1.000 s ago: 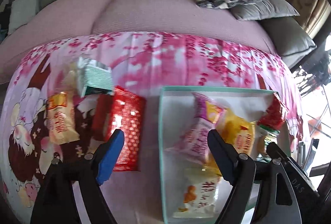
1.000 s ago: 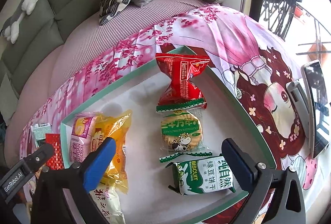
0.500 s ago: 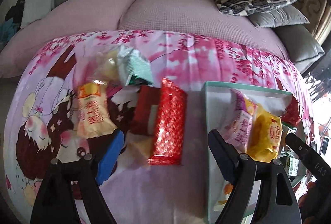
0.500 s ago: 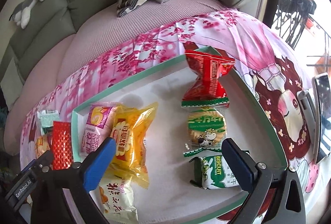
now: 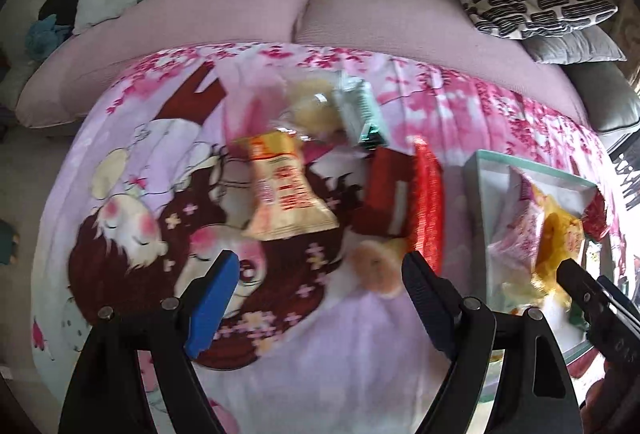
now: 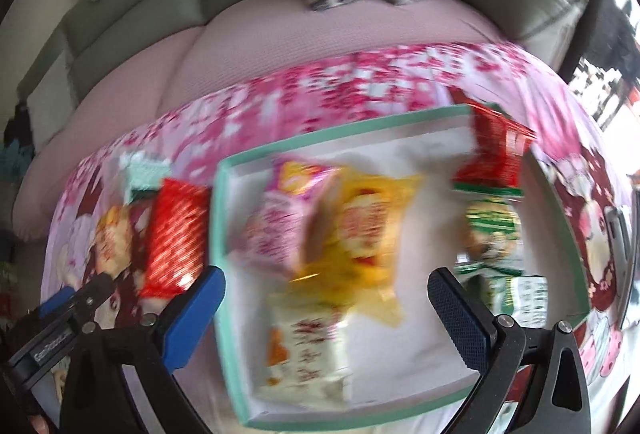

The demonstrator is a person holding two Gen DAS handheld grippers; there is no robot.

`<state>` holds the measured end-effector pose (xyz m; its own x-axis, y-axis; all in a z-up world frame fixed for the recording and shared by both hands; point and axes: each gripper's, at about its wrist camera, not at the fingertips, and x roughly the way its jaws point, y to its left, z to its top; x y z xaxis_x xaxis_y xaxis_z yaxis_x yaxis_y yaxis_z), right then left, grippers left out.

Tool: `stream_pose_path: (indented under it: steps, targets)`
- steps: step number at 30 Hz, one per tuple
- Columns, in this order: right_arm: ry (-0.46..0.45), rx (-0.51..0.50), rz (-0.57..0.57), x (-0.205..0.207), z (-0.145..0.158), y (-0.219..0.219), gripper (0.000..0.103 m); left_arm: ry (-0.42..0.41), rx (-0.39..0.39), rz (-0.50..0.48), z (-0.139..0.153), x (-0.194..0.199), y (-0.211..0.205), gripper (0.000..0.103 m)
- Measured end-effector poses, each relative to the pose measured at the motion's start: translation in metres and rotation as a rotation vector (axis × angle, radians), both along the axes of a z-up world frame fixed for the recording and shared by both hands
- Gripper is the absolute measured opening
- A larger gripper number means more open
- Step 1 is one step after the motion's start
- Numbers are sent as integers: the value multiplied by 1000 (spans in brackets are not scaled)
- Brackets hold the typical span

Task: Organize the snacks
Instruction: 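Withdraw both tools from the tray back toward the snack pile, then lower the left gripper onto the orange Swiss roll pack while the right approaches the red patterned packet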

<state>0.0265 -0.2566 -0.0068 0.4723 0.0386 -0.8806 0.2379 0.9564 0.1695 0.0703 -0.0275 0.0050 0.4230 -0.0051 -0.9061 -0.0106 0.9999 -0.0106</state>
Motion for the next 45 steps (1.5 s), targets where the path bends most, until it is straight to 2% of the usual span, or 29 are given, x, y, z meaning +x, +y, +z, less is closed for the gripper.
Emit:
stream_pose_path:
  steps: [12,18,22,28,29,34,37,39,45]
  targets:
    - [28,-89,209,6,-4,99,102,1,30,115,-3,-8,55,84]
    - [39,-120,286,7,-13,130,102,12,40,180,-6,-10,83,84]
    - [51,-119,299,10,-19,135,102,20,35,218,-9,-10,99,84]
    - [46,-101,277,17,-22,130,97,32,-29,252,-13,-4,116,84]
    - [45,-90,270,19,-21,128,94,32,-34,249,-12,-3,116,84]
    - [47,-36,240,28,-20,117,93,32,-60,215,-11,13,111,84]
    - [50,-18,212,36,-20,111,83,30,-81,192,-10,26,104,84]
    - [59,15,192,43,-22,107,83,33,-97,176,-10,32,100,84]
    - [54,59,163,62,-20,101,73,48,-144,132,-16,50,83,84]
